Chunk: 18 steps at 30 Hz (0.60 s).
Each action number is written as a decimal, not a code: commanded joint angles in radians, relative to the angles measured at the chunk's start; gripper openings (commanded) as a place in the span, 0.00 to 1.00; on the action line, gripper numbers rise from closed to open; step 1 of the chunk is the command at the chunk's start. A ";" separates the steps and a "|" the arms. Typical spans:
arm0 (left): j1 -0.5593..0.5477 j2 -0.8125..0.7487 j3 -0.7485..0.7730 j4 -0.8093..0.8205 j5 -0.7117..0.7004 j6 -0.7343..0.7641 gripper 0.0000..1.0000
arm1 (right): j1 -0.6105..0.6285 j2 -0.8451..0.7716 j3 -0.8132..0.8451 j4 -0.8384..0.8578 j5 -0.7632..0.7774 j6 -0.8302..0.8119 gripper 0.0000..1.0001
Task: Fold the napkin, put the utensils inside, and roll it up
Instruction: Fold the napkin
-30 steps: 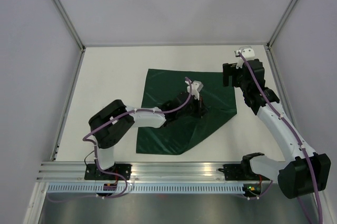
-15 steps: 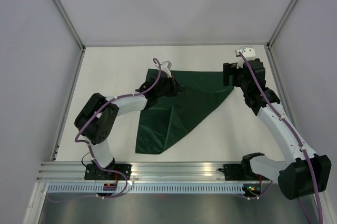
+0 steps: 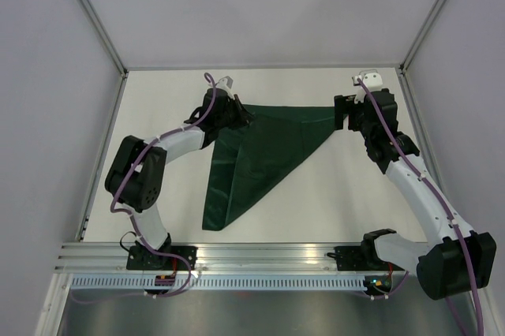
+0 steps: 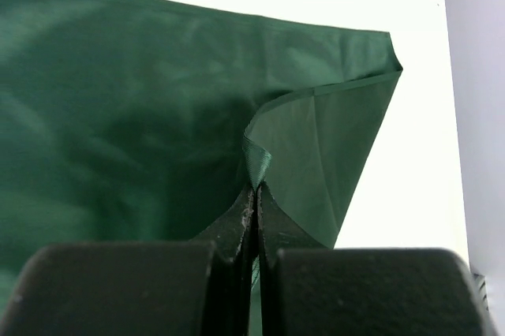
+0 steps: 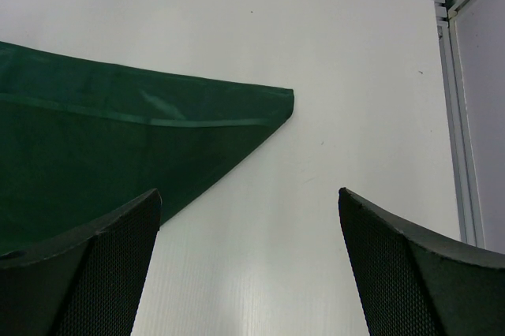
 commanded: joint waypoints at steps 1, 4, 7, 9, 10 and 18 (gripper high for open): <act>0.036 0.011 0.058 -0.027 0.057 0.003 0.02 | 0.004 -0.023 -0.005 0.010 0.019 -0.010 0.98; 0.061 0.028 0.083 -0.050 0.066 0.014 0.02 | 0.004 -0.025 -0.004 0.008 0.019 -0.012 0.98; 0.084 0.043 0.109 -0.071 0.075 0.022 0.02 | 0.004 -0.026 -0.005 0.007 0.014 -0.012 0.98; 0.102 0.054 0.121 -0.076 0.080 0.022 0.02 | 0.004 -0.026 -0.005 0.007 0.011 -0.012 0.98; 0.109 0.056 0.123 -0.081 0.083 0.020 0.02 | 0.004 -0.026 -0.007 0.007 0.013 -0.012 0.98; 0.165 0.082 0.144 -0.088 0.109 0.023 0.02 | 0.005 -0.025 -0.007 0.007 0.011 -0.012 0.98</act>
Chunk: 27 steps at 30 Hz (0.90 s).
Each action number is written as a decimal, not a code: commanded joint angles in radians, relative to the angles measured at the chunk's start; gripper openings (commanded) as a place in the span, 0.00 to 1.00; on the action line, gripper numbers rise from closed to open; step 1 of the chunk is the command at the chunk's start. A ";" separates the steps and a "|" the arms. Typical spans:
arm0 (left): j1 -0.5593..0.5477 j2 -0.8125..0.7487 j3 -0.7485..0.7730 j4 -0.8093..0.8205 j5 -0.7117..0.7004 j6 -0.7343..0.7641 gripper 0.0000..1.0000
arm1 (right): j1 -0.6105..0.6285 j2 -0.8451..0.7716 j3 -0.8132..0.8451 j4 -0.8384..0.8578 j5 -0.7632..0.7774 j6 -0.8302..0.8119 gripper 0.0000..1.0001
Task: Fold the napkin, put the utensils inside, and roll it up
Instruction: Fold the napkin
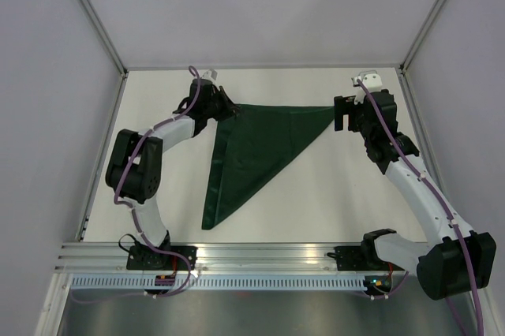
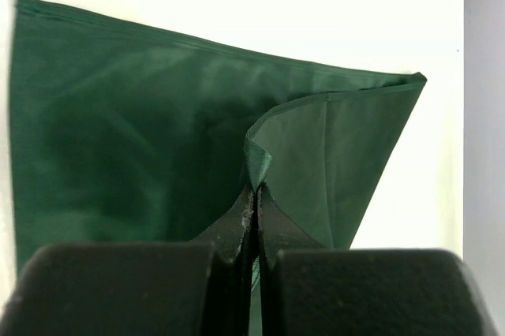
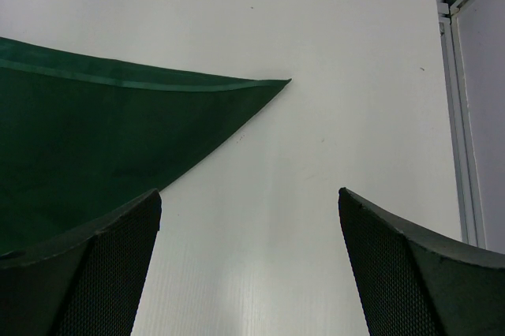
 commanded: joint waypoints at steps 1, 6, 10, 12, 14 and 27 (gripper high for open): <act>0.025 0.021 0.051 -0.009 0.046 0.024 0.02 | 0.004 -0.023 0.003 0.007 0.012 -0.012 0.98; 0.048 0.041 0.079 -0.023 0.058 0.033 0.02 | 0.004 -0.021 0.003 0.010 0.014 -0.013 0.98; 0.062 0.064 0.108 -0.036 0.070 0.039 0.02 | 0.004 -0.016 0.001 0.008 0.014 -0.013 0.98; 0.066 0.077 0.128 -0.045 0.074 0.044 0.02 | 0.002 -0.015 0.001 0.008 0.015 -0.013 0.98; 0.069 0.090 0.146 -0.048 0.077 0.047 0.02 | 0.004 -0.015 0.003 0.008 0.018 -0.013 0.98; 0.091 0.141 0.199 -0.066 0.095 0.047 0.02 | 0.004 -0.013 0.000 0.010 0.018 -0.016 0.98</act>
